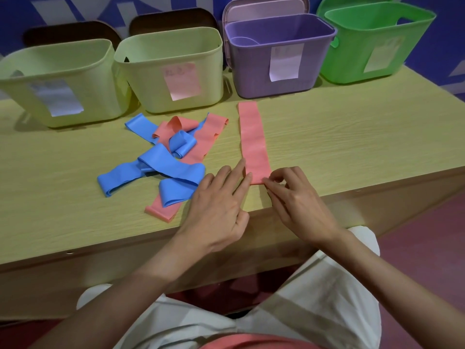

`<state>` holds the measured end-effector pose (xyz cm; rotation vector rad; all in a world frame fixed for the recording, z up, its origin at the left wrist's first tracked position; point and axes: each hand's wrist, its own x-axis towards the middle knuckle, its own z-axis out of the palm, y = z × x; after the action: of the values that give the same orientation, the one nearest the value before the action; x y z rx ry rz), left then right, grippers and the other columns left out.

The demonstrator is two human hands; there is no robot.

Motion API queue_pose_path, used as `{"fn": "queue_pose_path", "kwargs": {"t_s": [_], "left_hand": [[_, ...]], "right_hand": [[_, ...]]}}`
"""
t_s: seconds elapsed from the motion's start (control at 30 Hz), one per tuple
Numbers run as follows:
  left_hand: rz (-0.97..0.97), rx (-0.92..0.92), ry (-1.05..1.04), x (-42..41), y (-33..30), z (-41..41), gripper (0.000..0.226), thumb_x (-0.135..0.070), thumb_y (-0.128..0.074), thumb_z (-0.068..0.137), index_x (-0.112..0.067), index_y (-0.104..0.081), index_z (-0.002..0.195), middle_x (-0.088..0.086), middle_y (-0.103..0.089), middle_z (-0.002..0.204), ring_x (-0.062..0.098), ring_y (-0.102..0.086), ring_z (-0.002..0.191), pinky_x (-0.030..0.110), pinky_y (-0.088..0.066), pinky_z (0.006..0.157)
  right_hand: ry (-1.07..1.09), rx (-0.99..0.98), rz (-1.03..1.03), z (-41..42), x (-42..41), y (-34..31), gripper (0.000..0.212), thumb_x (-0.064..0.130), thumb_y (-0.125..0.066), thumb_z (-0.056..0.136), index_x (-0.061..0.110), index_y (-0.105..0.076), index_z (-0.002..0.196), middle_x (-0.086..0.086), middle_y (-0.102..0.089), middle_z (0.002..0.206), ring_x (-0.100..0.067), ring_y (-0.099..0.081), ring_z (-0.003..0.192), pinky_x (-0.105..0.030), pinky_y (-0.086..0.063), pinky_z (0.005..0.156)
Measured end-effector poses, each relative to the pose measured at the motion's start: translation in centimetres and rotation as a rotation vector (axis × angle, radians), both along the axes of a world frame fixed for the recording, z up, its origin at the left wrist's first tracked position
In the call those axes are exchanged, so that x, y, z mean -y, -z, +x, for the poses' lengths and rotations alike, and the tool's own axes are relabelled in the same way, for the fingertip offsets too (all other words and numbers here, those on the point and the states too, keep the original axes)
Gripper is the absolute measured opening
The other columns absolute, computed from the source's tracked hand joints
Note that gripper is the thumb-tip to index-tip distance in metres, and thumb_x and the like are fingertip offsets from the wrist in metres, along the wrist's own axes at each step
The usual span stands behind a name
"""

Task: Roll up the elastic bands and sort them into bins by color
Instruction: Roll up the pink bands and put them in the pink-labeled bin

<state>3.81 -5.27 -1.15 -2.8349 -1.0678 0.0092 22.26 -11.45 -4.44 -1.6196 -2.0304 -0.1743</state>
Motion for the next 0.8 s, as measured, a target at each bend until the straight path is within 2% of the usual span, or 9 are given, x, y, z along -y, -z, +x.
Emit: {"fn": "queue_pose_path", "kwargs": {"t_s": [0.1, 0.23, 0.37, 0.47, 0.53, 0.6, 0.7, 0.8], "left_hand": [[0.003, 0.01, -0.017, 0.2, 0.2, 0.1, 0.073, -0.038, -0.019, 0.081, -0.013, -0.031, 0.148, 0.008, -0.022, 0.157, 0.028, -0.034, 0.134, 0.045, -0.034, 0.103], [0.001, 0.022, -0.029, 0.1, 0.4, 0.3, 0.073, -0.038, -0.017, 0.081, -0.013, -0.026, 0.15, 0.004, -0.019, 0.159, 0.028, -0.033, 0.135, 0.044, -0.034, 0.104], [-0.016, 0.036, -0.034, -0.2, 0.2, 0.6, 0.073, -0.036, -0.017, 0.081, -0.013, -0.027, 0.15, 0.004, -0.021, 0.158, 0.028, -0.033, 0.135, 0.043, -0.036, 0.103], [-0.009, 0.07, -0.018, -0.5, 0.1, 0.5, 0.07, -0.035, -0.018, 0.083, -0.013, -0.032, 0.147, 0.004, -0.025, 0.157, 0.027, -0.035, 0.132, 0.042, -0.037, 0.101], [-0.007, 0.171, 0.014, -1.1, 0.3, 0.5, 0.059, -0.03, -0.025, 0.087, -0.013, -0.044, 0.14, 0.005, -0.041, 0.147, 0.026, -0.043, 0.124, 0.041, -0.041, 0.096], [0.004, 0.34, 0.066, -1.9, 1.0, 0.7, 0.039, -0.018, -0.038, 0.092, -0.011, -0.057, 0.125, 0.005, -0.055, 0.127, 0.024, -0.05, 0.109, 0.038, -0.047, 0.086], [-0.052, 0.535, 0.075, -3.1, 1.6, 1.1, 0.016, -0.012, -0.062, 0.09, -0.01, -0.065, 0.106, 0.0, -0.06, 0.1, 0.017, -0.049, 0.093, 0.03, -0.043, 0.076], [-0.12, 0.597, 0.062, -3.9, 2.0, 1.6, 0.013, -0.018, -0.067, 0.087, -0.011, -0.067, 0.098, -0.001, -0.061, 0.092, 0.013, -0.045, 0.089, 0.022, -0.036, 0.074]], "right_hand": [[-0.002, -0.01, 0.004, 0.1, 0.1, 0.0, 0.028, 0.007, -0.053, 0.096, 0.001, -0.059, 0.122, -0.01, -0.059, 0.104, -0.024, -0.049, 0.094, -0.032, -0.045, 0.08], [0.027, 0.041, 0.017, 0.2, 0.0, 0.0, 0.027, 0.016, -0.05, 0.096, 0.004, -0.064, 0.116, -0.01, -0.061, 0.108, -0.026, -0.05, 0.098, -0.038, -0.046, 0.081], [0.021, 0.06, 0.007, 0.0, -0.4, 0.1, 0.026, 0.014, -0.052, 0.097, 0.002, -0.064, 0.116, -0.01, -0.06, 0.114, -0.026, -0.048, 0.103, -0.036, -0.045, 0.086], [0.029, 0.044, 0.016, 0.1, -0.6, 0.0, 0.024, 0.013, -0.055, 0.096, 0.002, -0.065, 0.114, -0.01, -0.06, 0.112, -0.027, -0.049, 0.101, -0.038, -0.046, 0.083], [0.039, 0.04, 0.019, 0.2, -0.8, -0.1, 0.024, 0.013, -0.055, 0.096, 0.002, -0.065, 0.115, -0.011, -0.06, 0.11, -0.027, -0.049, 0.099, -0.039, -0.047, 0.081], [0.046, 0.042, 0.013, 0.3, -1.0, 0.0, 0.025, 0.013, -0.056, 0.095, 0.004, -0.064, 0.117, -0.011, -0.059, 0.111, -0.028, -0.048, 0.099, -0.04, -0.047, 0.08], [0.059, 0.036, 0.003, 0.5, -1.3, 0.0, 0.027, 0.014, -0.056, 0.095, 0.006, -0.063, 0.119, -0.01, -0.057, 0.112, -0.027, -0.047, 0.1, -0.04, -0.048, 0.079], [0.067, 0.027, -0.005, 0.6, -1.5, 0.0, 0.027, 0.015, -0.055, 0.094, 0.008, -0.063, 0.119, -0.012, -0.057, 0.112, -0.028, -0.047, 0.101, -0.041, -0.05, 0.077]]}}
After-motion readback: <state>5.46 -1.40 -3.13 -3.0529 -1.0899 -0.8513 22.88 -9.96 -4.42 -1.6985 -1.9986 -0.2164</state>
